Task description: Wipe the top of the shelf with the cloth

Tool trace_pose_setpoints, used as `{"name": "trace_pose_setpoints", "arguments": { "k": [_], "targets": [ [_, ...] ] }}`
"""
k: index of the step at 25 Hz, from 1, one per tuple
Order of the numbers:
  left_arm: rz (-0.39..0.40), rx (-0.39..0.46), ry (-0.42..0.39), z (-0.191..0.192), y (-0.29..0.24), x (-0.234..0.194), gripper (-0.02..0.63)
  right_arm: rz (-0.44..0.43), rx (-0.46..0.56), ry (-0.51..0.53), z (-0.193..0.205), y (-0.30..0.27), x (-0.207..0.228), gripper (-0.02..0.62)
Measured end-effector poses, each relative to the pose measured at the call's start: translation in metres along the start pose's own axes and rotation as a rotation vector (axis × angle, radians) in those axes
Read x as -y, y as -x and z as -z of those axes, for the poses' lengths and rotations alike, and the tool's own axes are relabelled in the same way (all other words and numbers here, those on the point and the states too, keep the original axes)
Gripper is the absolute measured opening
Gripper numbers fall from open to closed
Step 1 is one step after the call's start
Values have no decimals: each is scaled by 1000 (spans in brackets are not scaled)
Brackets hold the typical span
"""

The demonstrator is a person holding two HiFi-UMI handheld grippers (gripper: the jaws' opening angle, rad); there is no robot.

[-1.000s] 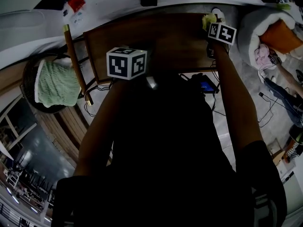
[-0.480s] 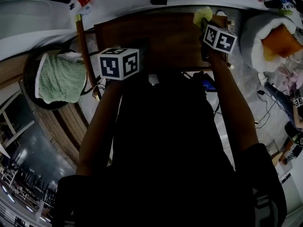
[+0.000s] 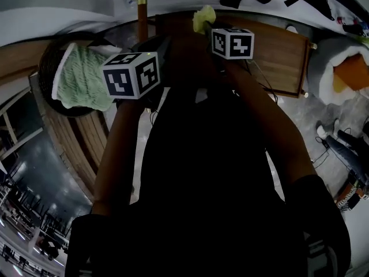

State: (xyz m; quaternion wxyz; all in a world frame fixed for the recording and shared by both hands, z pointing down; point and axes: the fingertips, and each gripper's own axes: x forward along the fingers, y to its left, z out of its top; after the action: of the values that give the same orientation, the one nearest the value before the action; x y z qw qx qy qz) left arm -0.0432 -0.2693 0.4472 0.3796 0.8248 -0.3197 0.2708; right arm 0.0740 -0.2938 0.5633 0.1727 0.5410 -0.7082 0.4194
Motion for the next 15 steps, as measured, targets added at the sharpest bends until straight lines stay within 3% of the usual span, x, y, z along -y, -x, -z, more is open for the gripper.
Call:
{"name": "trace_pose_setpoints", "arguments": {
  "k": [6, 11, 15],
  "targets": [
    [-30, -12, 29, 18, 28, -45, 11, -90, -117, 86, 28, -74, -80, 44],
    [-18, -24, 59, 34, 35, -62, 11, -95, -205, 161, 52, -110, -104, 44],
    [-2, -33, 72, 42, 34, -58, 11, -51, -265, 227, 67, -118, -98, 44]
  ]
}}
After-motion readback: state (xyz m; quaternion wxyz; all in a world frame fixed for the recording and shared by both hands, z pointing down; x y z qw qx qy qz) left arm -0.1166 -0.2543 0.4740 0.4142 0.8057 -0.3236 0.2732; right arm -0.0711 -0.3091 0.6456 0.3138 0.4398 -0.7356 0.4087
